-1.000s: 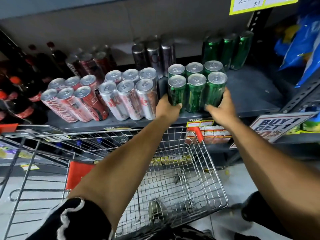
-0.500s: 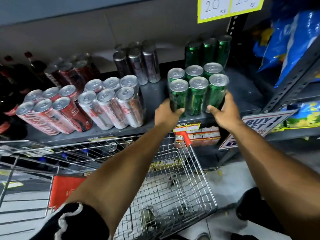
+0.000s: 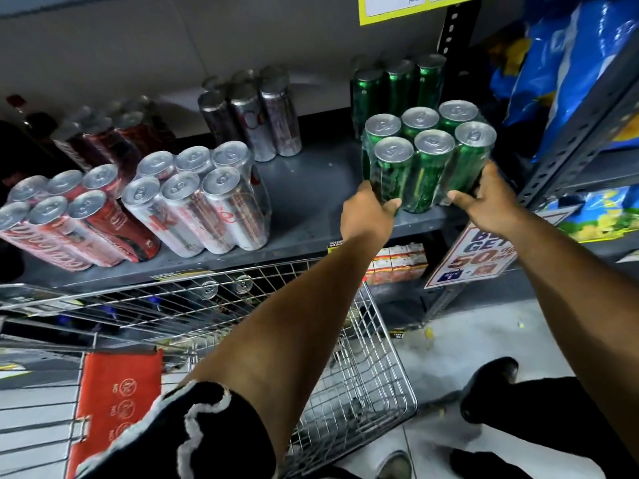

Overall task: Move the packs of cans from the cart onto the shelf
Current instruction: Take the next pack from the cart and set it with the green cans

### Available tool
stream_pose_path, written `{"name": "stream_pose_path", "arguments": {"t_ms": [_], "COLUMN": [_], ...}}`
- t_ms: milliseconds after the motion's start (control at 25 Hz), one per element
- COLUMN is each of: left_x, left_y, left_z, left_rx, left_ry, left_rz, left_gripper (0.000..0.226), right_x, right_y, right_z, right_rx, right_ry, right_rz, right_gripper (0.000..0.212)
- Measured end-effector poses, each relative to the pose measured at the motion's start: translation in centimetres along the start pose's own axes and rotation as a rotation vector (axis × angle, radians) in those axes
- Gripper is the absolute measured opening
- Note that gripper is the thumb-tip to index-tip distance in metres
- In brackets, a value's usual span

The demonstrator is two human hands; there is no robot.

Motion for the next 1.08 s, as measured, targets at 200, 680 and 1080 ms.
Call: {"name": "stream_pose_path", "arguments": {"t_ms": [200, 680, 1080], "left_x": [0.2, 0.3, 0.3], "left_y": [0.5, 0.5, 0.6], "left_z": [0.5, 0.4, 0.5], "left_rx": [-0.047, -0.05, -0.052], "left_ry": [0.008, -0.005, 0.001], "left_rz": [0.024, 0.028, 0.027], "left_gripper": [0.04, 0.042, 0.042], "right_x": [-0.1, -0.2, -0.2], "right_y": [2.3, 1.0, 0.7], "right_z": [-3.0, -1.4, -1.0], "right_rx": [-0.015, -0.066, -0.064], "right_ry": [-0.081, -0.057, -0.083], "right_rz": [-0.047, -0.023, -0.058], "right_gripper": [0.08, 0.066, 0.064]}}
Point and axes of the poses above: each hand's wrist, its own z-axis away from the middle knuckle, its own x-axis out of the palm, y = z × x, the point moved 3 cm from there along -z, towards the middle knuckle, and after that the axes turned 12 degrees about x, right-handed, at the moved point
